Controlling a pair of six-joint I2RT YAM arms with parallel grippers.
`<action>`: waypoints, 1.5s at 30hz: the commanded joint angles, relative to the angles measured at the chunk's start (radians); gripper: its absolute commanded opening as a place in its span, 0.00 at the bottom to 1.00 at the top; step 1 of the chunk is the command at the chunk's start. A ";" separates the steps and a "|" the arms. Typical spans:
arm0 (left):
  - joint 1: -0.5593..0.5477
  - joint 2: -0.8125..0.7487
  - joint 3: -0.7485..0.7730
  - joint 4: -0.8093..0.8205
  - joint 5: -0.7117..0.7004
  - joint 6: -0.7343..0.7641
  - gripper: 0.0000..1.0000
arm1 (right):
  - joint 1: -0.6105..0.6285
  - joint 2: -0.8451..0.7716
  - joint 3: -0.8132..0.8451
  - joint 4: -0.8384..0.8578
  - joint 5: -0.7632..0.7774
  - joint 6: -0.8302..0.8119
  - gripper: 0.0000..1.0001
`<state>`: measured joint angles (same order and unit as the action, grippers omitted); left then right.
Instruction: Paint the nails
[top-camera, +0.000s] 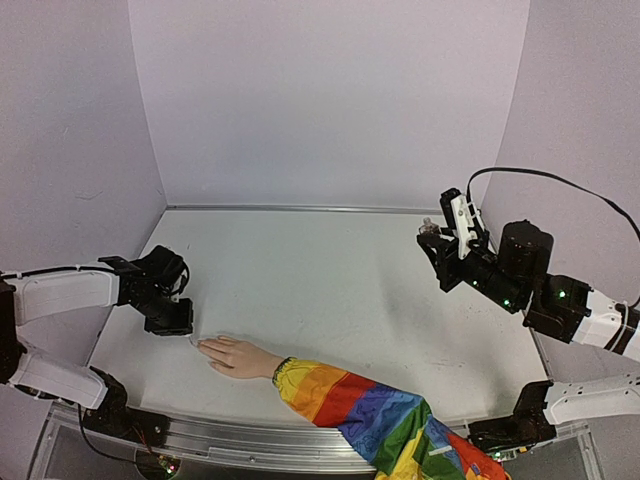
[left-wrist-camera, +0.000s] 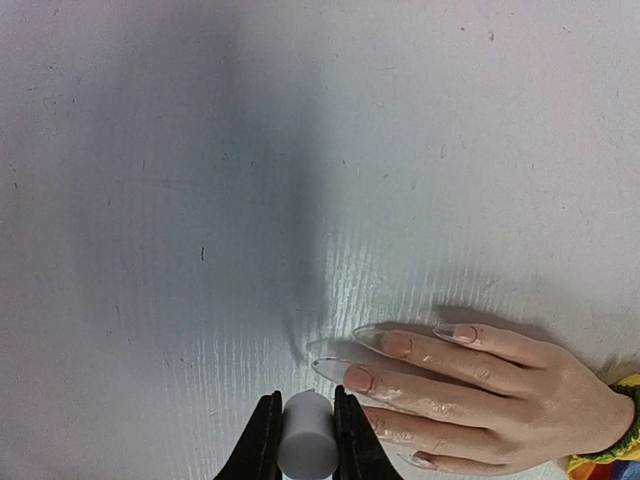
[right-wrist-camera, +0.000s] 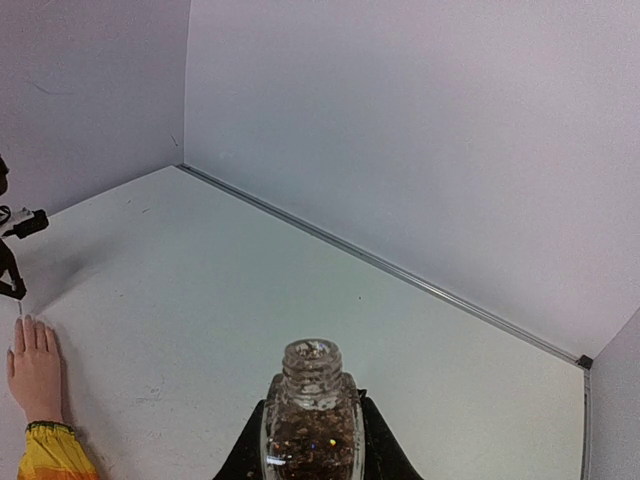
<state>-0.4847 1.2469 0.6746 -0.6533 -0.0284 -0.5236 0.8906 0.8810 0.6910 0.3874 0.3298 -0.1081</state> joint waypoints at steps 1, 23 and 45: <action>-0.002 -0.056 0.044 -0.013 0.004 0.007 0.00 | -0.004 -0.004 0.015 0.053 0.012 0.008 0.00; -0.003 -0.046 0.057 -0.024 0.113 0.010 0.00 | -0.004 -0.012 0.012 0.054 0.003 0.010 0.00; -0.003 0.002 0.045 0.005 0.062 0.018 0.00 | -0.004 -0.006 0.012 0.054 0.009 0.010 0.00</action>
<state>-0.4854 1.2381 0.6861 -0.6785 0.0639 -0.5228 0.8906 0.8829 0.6910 0.3874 0.3290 -0.1078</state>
